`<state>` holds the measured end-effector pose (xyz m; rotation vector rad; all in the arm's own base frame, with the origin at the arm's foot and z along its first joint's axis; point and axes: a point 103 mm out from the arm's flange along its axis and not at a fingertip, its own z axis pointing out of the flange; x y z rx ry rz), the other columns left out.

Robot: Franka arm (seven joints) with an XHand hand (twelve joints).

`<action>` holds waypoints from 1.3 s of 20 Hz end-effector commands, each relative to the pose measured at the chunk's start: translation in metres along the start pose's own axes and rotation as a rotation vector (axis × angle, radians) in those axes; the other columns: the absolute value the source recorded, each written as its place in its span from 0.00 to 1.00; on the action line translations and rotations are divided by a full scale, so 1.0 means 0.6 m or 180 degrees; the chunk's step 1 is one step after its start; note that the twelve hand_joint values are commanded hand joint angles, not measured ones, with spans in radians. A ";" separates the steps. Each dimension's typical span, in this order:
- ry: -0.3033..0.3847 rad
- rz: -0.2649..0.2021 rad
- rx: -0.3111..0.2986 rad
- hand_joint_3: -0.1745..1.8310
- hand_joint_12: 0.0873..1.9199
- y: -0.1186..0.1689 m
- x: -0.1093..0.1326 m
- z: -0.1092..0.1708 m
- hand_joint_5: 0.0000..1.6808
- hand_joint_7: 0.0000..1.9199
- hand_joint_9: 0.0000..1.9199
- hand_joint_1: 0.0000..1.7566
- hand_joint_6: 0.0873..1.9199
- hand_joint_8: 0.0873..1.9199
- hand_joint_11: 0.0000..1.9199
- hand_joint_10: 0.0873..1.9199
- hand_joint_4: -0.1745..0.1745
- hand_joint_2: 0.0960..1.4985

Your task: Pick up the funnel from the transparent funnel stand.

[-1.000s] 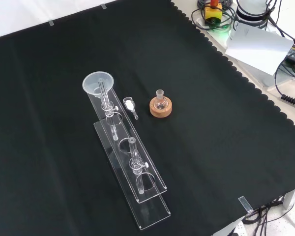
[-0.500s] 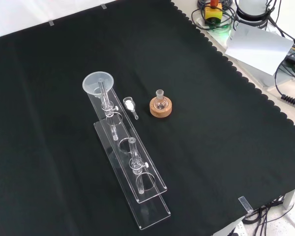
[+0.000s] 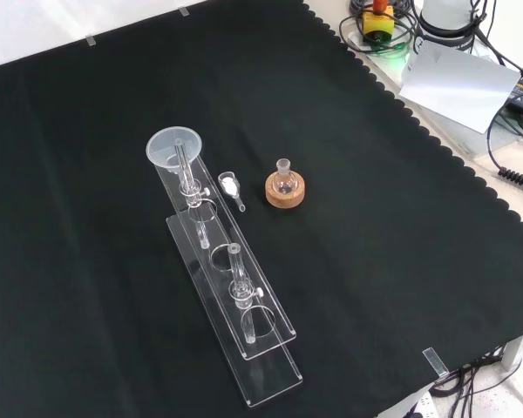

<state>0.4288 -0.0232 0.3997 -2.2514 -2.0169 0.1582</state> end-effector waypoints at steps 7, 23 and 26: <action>-0.0216 -0.0339 0.0125 0.22 0.72 0.132 0.096 0.054 0.10 0.03 0.11 0.09 0.00 0.24 0.03 0.33 0.48 0.72; -0.0471 -0.0392 0.0605 0.19 0.75 0.206 0.186 0.094 0.08 0.01 0.10 0.22 0.00 0.30 0.06 0.35 0.47 0.63; -0.0482 -0.0393 0.0639 0.18 0.76 0.215 0.188 0.098 0.08 0.00 0.10 0.24 0.00 0.30 0.06 0.35 0.47 0.62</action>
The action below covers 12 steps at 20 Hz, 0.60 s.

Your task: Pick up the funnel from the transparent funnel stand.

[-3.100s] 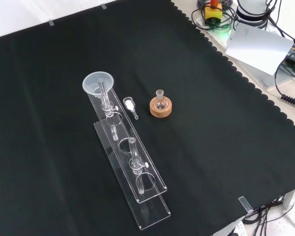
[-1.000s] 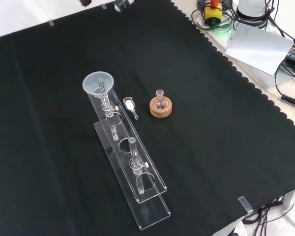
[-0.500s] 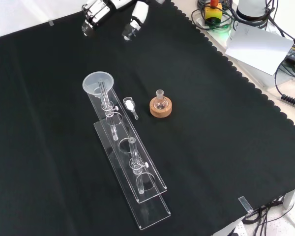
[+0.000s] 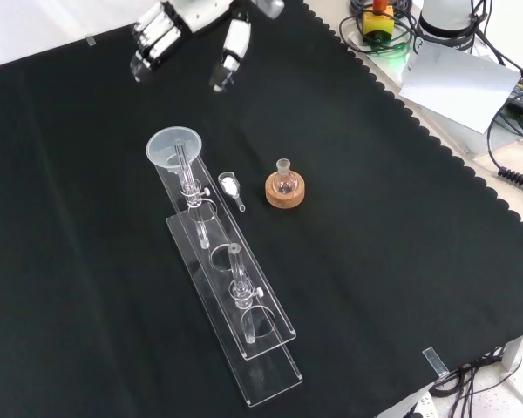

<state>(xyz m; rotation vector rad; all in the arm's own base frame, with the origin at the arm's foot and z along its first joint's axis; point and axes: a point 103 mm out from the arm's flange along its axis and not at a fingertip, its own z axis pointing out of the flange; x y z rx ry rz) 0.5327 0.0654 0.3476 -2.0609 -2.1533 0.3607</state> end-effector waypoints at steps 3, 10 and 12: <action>-0.0173 0.0055 0.0320 0.18 0.76 0.058 0.021 0.033 0.08 0.00 0.09 0.25 0.00 0.29 0.06 0.36 0.47 0.61; -0.0276 0.0006 0.0483 0.17 0.77 0.066 0.040 0.043 0.07 0.00 0.08 0.29 0.00 0.25 0.10 0.37 0.46 0.56; -0.0305 0.0014 0.0548 0.17 0.77 0.069 0.046 0.045 0.06 0.00 0.07 0.31 0.00 0.23 0.12 0.39 0.45 0.55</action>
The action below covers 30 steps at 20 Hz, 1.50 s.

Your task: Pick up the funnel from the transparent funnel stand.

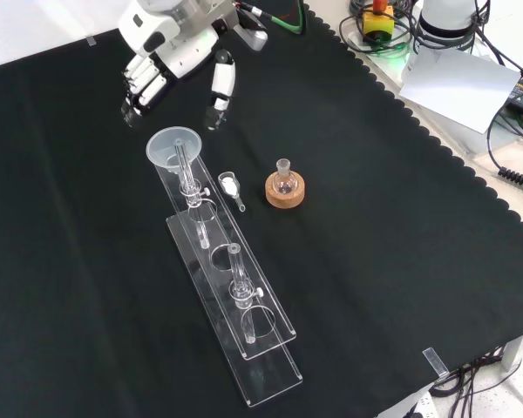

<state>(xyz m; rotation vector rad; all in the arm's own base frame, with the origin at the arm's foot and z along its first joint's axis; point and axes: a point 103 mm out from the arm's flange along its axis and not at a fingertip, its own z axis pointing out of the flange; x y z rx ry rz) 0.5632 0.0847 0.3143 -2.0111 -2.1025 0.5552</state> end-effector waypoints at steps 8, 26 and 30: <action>-0.0212 -0.0007 0.0311 0.20 0.78 0.025 0.028 0.010 0.03 0.00 0.04 0.38 0.00 0.14 0.17 0.42 0.43 0.51; -0.0493 0.0036 0.0493 0.33 0.78 0.052 0.036 0.024 0.05 0.00 0.05 0.39 0.00 0.15 0.18 0.44 0.41 0.42; -0.0534 0.0038 0.0463 0.34 0.77 0.054 0.035 0.027 0.05 0.00 0.05 0.39 0.00 0.16 0.18 0.44 0.41 0.41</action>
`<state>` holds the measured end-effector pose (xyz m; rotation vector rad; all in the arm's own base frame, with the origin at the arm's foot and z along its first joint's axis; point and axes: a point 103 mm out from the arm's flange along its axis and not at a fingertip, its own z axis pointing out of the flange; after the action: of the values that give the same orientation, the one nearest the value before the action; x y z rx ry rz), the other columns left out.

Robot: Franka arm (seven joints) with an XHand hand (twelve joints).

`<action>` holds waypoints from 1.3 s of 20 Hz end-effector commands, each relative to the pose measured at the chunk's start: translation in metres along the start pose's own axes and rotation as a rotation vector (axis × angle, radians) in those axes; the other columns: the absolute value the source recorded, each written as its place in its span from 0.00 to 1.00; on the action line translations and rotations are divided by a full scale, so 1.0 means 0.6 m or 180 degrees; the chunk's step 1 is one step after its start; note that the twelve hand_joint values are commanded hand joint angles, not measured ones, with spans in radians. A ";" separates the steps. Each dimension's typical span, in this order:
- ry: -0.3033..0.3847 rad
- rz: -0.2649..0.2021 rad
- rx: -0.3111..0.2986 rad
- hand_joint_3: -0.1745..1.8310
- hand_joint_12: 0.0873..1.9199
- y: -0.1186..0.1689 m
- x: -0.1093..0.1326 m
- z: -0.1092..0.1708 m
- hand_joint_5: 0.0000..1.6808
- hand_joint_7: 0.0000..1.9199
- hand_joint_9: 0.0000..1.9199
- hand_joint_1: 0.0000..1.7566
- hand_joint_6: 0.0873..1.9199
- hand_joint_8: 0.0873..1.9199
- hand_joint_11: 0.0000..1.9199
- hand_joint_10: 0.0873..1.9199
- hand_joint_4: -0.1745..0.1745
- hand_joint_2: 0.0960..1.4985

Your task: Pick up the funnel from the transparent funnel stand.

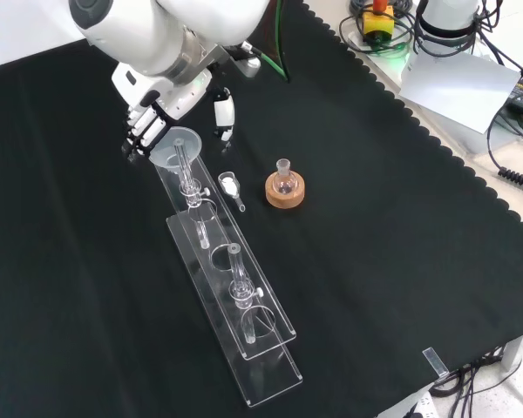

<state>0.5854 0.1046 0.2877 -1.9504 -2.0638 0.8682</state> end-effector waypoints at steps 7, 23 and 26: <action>-0.0144 0.0004 0.0048 0.35 0.77 0.013 0.002 0.003 0.05 0.00 0.06 0.39 0.00 0.18 0.19 0.44 0.40 0.41; -0.0260 0.0036 0.0182 0.36 0.76 0.021 0.001 -0.001 0.08 0.00 0.12 0.42 0.00 0.27 0.20 0.42 0.42 0.41; -0.0257 0.0048 0.0185 0.37 0.76 0.019 -0.001 0.000 0.08 0.00 0.13 0.43 0.00 0.29 0.20 0.42 0.42 0.40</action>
<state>0.5965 0.1066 0.2820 -1.9294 -2.0500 1.0138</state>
